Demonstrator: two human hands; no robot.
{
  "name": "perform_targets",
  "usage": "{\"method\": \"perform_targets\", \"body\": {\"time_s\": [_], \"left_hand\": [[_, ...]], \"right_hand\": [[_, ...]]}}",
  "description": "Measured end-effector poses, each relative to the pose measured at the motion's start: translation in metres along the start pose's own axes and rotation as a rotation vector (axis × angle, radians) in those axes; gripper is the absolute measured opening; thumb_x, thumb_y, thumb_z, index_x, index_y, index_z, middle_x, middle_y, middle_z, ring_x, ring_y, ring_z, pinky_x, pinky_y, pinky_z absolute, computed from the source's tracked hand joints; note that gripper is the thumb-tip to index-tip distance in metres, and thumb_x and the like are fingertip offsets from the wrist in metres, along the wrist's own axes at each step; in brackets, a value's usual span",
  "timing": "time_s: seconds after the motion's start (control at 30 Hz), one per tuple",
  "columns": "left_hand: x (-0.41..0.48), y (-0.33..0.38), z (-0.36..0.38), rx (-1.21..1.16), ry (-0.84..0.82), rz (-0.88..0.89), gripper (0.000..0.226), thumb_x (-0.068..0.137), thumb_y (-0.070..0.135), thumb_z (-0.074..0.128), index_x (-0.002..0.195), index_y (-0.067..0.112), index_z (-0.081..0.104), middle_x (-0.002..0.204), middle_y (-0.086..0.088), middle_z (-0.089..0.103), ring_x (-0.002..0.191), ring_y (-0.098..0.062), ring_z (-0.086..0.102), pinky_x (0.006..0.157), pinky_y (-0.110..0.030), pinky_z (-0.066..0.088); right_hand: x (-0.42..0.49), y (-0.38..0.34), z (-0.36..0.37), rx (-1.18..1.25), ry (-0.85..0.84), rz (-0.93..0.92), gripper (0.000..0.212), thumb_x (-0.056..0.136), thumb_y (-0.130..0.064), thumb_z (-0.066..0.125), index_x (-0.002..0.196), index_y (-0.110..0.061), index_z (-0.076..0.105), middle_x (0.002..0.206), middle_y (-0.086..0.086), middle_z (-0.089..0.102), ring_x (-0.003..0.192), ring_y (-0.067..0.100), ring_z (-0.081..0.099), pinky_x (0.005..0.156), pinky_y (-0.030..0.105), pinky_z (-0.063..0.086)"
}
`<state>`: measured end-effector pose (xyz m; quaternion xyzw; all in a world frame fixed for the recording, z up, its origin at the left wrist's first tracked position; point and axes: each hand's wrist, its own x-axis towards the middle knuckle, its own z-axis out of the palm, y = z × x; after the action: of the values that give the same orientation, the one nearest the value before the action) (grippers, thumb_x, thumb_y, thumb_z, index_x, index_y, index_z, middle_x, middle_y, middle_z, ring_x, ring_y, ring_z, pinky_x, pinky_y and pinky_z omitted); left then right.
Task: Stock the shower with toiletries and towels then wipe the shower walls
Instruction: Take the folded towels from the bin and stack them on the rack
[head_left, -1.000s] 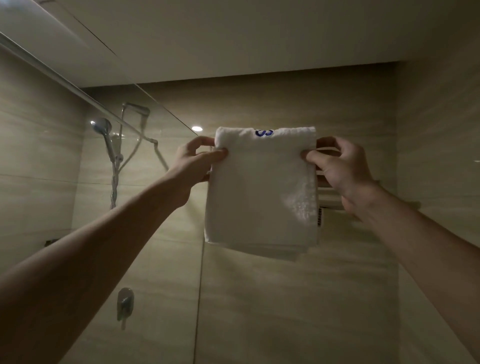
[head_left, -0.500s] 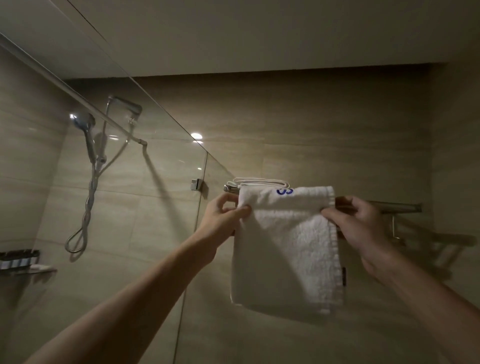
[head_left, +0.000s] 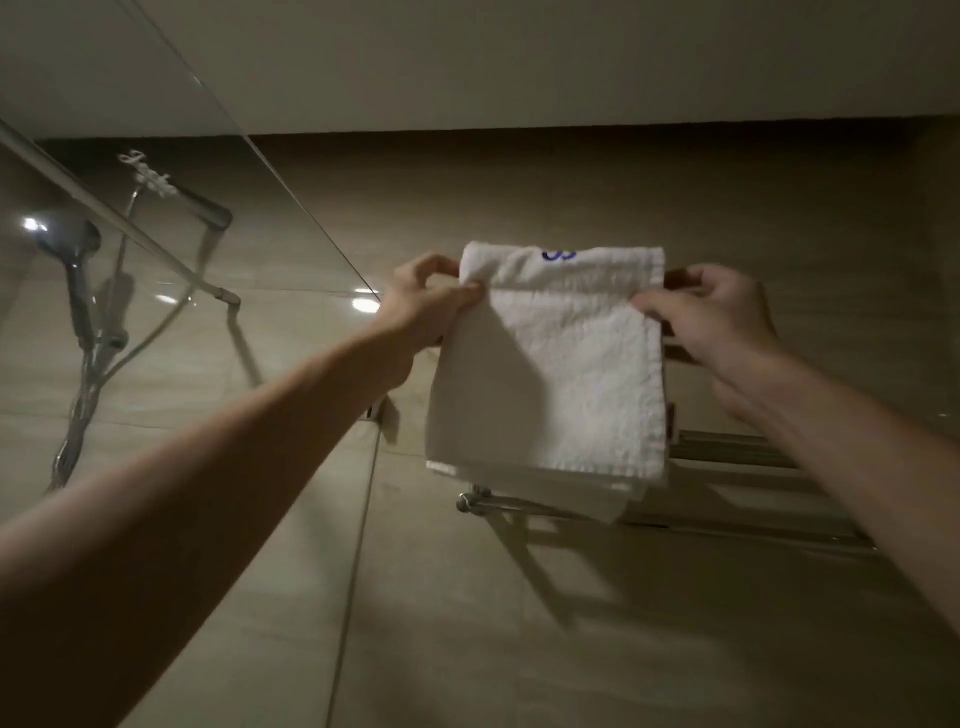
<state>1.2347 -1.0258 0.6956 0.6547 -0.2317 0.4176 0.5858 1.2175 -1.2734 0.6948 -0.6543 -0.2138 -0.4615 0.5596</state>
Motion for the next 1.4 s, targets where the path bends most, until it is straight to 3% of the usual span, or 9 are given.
{"method": "perform_targets", "body": {"time_s": [0.2,0.33,0.53,0.77,0.9,1.13,1.27,1.33,1.4], "left_hand": [[0.057,-0.014,0.011,-0.046,-0.007,0.029,0.028,0.092,0.022,0.071,0.117,0.013,0.063,0.112,-0.008,0.066,0.096,-0.019,0.068,0.056,-0.023,0.058],[0.083,-0.022,0.016,-0.074,-0.016,0.048,0.023,0.094,0.023,0.069,0.114,0.015,0.063,0.106,-0.002,0.067,0.094,-0.016,0.068,0.059,-0.024,0.057],[0.114,-0.035,0.028,-0.127,-0.004,0.027,0.035,0.093,0.021,0.069,0.125,0.015,0.058,0.110,-0.004,0.066,0.093,-0.015,0.068,0.058,-0.024,0.057],[0.132,-0.068,0.049,-0.134,-0.022,-0.021,0.028,0.094,0.017,0.068,0.120,0.010,0.061,0.103,-0.006,0.067,0.084,-0.015,0.069,0.051,-0.022,0.056],[0.138,-0.079,0.060,-0.085,-0.057,-0.029,0.030,0.091,0.017,0.071,0.118,0.009,0.062,0.102,-0.006,0.067,0.085,-0.015,0.068,0.048,-0.020,0.054],[0.138,-0.105,0.072,0.081,-0.084,-0.026,0.014,0.090,0.017,0.073,0.091,0.006,0.066,0.080,-0.005,0.063,0.061,-0.011,0.059,0.036,-0.012,0.040],[0.135,-0.110,0.070,0.218,-0.146,-0.080,0.019,0.091,0.019,0.073,0.095,0.002,0.067,0.077,-0.007,0.062,0.054,-0.010,0.056,0.033,-0.013,0.037],[0.130,-0.112,0.067,0.390,-0.258,-0.098,0.029,0.094,0.030,0.068,0.099,0.001,0.066,0.077,-0.006,0.061,0.050,-0.009,0.056,0.035,-0.017,0.040],[0.130,-0.114,0.065,0.463,-0.335,-0.042,0.041,0.097,0.036,0.063,0.112,-0.002,0.061,0.089,-0.008,0.063,0.071,-0.016,0.062,0.057,-0.025,0.052]], "right_hand": [[0.052,0.006,0.030,-0.017,0.076,-0.033,0.022,0.081,-0.017,0.077,0.101,-0.017,0.068,0.090,0.000,0.073,0.079,0.012,0.072,0.058,0.025,0.055],[0.080,0.008,0.044,-0.076,0.106,-0.045,0.025,0.081,-0.017,0.076,0.104,-0.016,0.068,0.092,-0.001,0.072,0.076,0.011,0.071,0.054,0.025,0.053],[0.107,0.016,0.063,-0.081,0.161,-0.022,0.026,0.085,-0.017,0.075,0.109,-0.015,0.064,0.094,-0.001,0.069,0.071,0.011,0.071,0.044,0.019,0.052],[0.133,0.037,0.069,-0.173,0.198,0.006,0.026,0.082,-0.017,0.079,0.106,-0.013,0.068,0.091,0.003,0.071,0.070,0.016,0.072,0.055,0.027,0.060],[0.143,0.058,0.065,-0.249,0.189,0.085,0.039,0.079,-0.012,0.081,0.114,-0.008,0.064,0.092,0.007,0.072,0.068,0.020,0.073,0.047,0.026,0.056],[0.151,0.076,0.060,-0.467,0.090,0.113,0.039,0.083,-0.014,0.077,0.116,-0.003,0.060,0.096,0.010,0.066,0.074,0.020,0.065,0.054,0.028,0.051],[0.146,0.084,0.064,-0.639,0.012,0.116,0.051,0.089,-0.032,0.074,0.125,-0.001,0.056,0.092,0.008,0.061,0.072,0.019,0.059,0.054,0.028,0.044],[0.140,0.082,0.065,-0.742,-0.083,0.137,0.061,0.094,-0.045,0.065,0.134,-0.003,0.049,0.085,0.004,0.054,0.069,0.017,0.054,0.056,0.030,0.045],[0.136,0.078,0.065,-0.758,-0.208,0.167,0.067,0.095,-0.052,0.060,0.139,-0.004,0.045,0.102,0.006,0.059,0.085,0.022,0.062,0.070,0.033,0.056]]}}
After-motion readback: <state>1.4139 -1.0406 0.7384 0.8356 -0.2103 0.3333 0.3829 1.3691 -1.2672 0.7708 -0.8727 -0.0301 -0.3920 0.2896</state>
